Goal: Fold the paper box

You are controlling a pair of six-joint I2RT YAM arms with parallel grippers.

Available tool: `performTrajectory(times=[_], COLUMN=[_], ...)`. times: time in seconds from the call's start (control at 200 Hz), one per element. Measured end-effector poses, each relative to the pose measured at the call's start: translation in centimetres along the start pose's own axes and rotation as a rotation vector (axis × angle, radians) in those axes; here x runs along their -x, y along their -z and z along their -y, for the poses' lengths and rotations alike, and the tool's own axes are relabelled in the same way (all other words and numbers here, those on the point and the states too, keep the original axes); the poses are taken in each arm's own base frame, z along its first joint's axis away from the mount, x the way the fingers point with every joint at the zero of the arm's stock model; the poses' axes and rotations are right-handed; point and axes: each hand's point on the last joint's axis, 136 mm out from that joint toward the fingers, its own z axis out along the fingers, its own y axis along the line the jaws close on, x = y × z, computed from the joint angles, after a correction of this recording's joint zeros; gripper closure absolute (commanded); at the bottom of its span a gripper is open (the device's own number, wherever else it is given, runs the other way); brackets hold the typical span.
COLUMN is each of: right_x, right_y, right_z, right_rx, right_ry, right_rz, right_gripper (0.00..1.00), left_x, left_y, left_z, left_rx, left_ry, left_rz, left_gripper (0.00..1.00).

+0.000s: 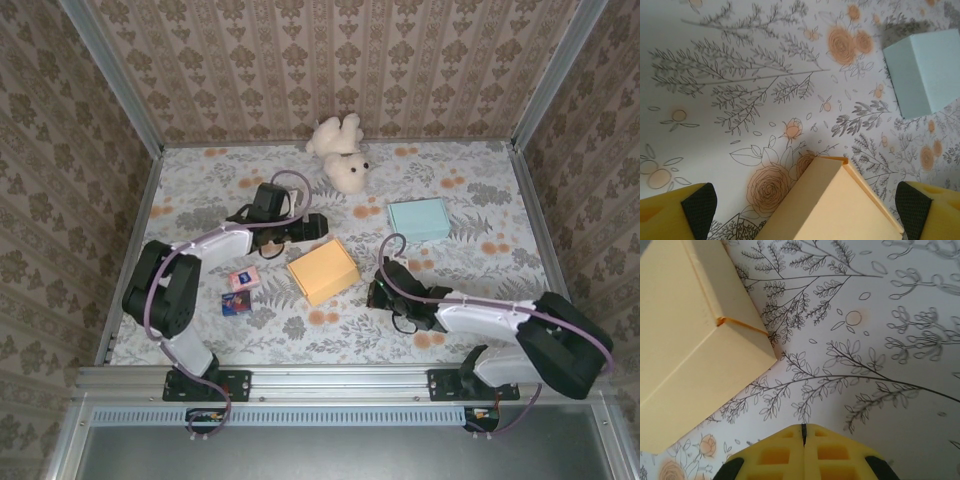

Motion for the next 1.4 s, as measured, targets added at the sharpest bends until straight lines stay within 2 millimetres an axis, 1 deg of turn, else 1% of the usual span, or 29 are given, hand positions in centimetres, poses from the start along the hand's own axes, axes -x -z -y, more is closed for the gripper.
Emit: performTrajectory(times=[0.09,0.2,0.305,0.46,0.535,0.755,0.945,1.07,1.17,1.4], right_x=[-0.1,-0.1,0.0,0.7,1.0,1.4,1.7,1.8,2.0,2.1], right_y=[-1.0,-2.0,-2.4,-2.9,-3.3,-4.2,-4.6,-4.8,-5.2,-5.3], right_z=[-0.4,-0.7,-0.7,-0.8,-0.9,-1.5,-1.7,-1.9,-2.2,-2.3], right_rx=[0.014,0.03,0.039,0.046,0.051,0.075,0.085,0.087,0.093,0.121], right_ry=[-0.017,-0.042,-0.059,-0.078,-0.086,-0.101,-0.108,-0.107,-0.105,-0.118], right_rz=[-0.025,-0.045,-0.054,-0.049,-0.05,-0.054,-0.056,-0.061,-0.065,-0.083], right_gripper=[1.0,1.0,1.0,1.0,1.0,1.0,1.0,1.0,1.0,1.0], left_x=[-0.6,-0.9,-1.1,-1.6,-2.1,-4.6,-5.8,-6.0,-6.2,-6.1], left_y=[-1.0,-1.6,-1.9,-2.4,-2.6,-3.3,-3.8,-3.8,-3.9,-4.3], left_z=[-0.3,-0.4,-0.3,0.3,0.6,0.9,2.5,2.9,3.7,4.0], left_rx=[-0.014,-0.026,-0.036,-0.061,-0.072,-0.092,-0.117,-0.136,-0.164,-0.161], left_ry=[0.02,0.031,0.035,0.031,0.033,0.052,0.009,-0.001,0.0,0.021], left_rz=[-0.027,-0.039,-0.042,-0.047,-0.055,-0.092,-0.085,-0.053,-0.033,-0.01], left_gripper=[0.05,0.05,0.06,0.06,0.06,0.07,0.07,0.07,0.08,0.08])
